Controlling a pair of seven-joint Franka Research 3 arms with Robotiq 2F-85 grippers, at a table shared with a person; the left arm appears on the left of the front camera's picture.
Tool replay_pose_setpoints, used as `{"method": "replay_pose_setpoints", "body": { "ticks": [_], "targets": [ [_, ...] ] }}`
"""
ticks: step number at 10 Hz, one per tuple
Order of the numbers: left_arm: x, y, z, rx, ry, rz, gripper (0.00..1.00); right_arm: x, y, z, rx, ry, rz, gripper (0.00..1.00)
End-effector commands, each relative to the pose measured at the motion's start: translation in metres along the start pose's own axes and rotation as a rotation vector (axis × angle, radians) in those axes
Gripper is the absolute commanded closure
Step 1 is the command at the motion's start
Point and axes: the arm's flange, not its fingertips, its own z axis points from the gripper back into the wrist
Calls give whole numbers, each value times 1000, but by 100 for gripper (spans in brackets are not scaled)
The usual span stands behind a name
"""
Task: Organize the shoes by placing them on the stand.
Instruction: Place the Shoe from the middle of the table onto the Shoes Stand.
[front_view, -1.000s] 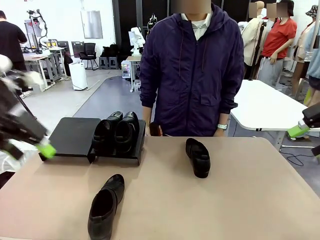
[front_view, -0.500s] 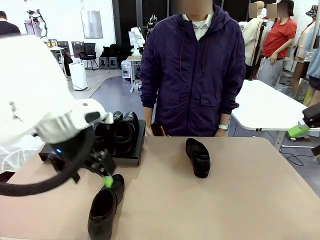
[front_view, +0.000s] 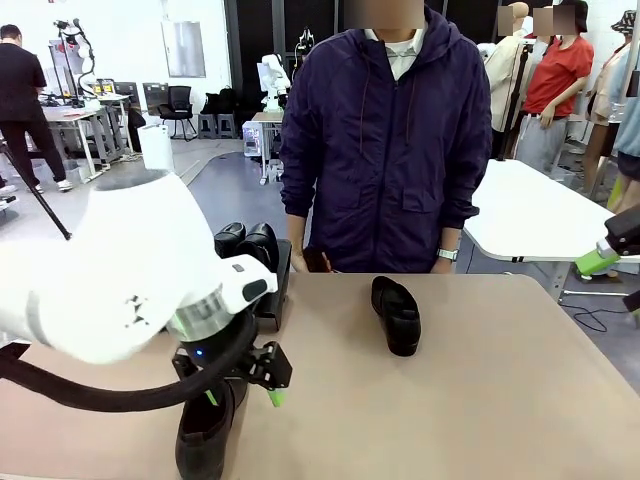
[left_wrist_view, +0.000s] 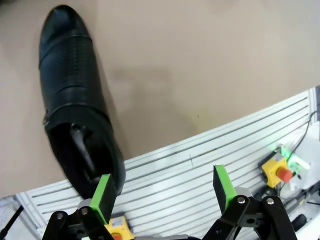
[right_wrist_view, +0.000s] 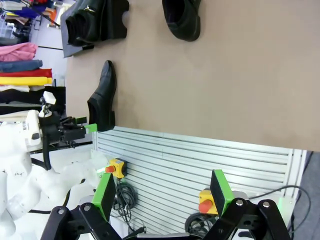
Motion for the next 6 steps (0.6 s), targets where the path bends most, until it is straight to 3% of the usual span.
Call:
{"method": "replay_pose_setpoints", "body": {
  "ticks": [1,6],
  "targets": [
    [-17,18,-32,50,-44,51,0,1,0,1,23,2,21,0],
    [-9,43,-62,148,-61,60,0,1,0,1,23,2,21,0]
  ]
}}
